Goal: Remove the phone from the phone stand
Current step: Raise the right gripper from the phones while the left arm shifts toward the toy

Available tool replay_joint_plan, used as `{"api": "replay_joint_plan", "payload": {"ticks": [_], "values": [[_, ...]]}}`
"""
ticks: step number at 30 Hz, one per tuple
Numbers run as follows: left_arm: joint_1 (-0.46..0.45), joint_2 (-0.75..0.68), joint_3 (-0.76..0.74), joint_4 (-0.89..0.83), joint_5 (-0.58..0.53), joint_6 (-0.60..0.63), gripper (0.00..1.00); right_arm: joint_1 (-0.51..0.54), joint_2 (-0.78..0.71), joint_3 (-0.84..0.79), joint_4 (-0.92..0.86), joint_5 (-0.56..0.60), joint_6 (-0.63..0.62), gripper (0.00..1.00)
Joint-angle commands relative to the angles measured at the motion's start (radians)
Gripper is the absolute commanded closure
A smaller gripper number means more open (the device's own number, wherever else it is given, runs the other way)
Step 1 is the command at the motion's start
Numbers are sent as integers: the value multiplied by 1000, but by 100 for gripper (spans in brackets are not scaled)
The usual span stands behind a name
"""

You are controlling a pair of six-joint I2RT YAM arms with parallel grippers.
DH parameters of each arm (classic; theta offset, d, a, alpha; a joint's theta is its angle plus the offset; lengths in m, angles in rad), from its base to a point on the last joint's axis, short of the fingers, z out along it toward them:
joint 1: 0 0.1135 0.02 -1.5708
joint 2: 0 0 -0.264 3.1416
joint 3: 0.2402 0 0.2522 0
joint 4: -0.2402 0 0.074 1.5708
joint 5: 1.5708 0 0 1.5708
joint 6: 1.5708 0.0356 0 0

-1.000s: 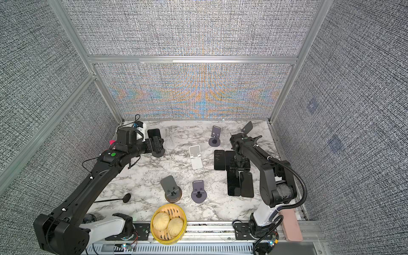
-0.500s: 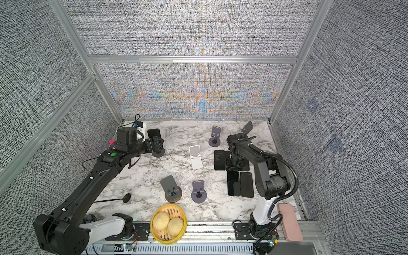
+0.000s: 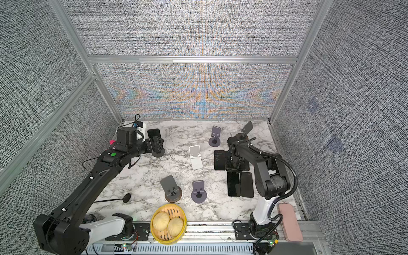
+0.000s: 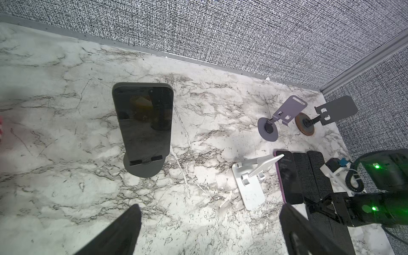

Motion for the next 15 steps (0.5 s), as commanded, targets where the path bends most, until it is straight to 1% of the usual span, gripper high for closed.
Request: {"api": "replay_joint_plan", "payload": {"ticks": [1,4,7,10,13,15], "values": [[0,-4,0,13,-9,7,1,0,-16,15,-22,5,-5,66],[1,-7,0,13,-11,8,1,0,-40,32,-30,2,-2,65],[0,-10,0,11,-18,13,1,6,-78,32,-21,-9,5,62],[1,-11,0,10,-30,18,1,28,-125,11,-9,0,26,54],[1,-11,-1,9,-43,28,1,58,-183,-25,12,18,56,42],[1,-12,-5,11,-68,38,1,71,-226,-51,30,8,72,34]]}}
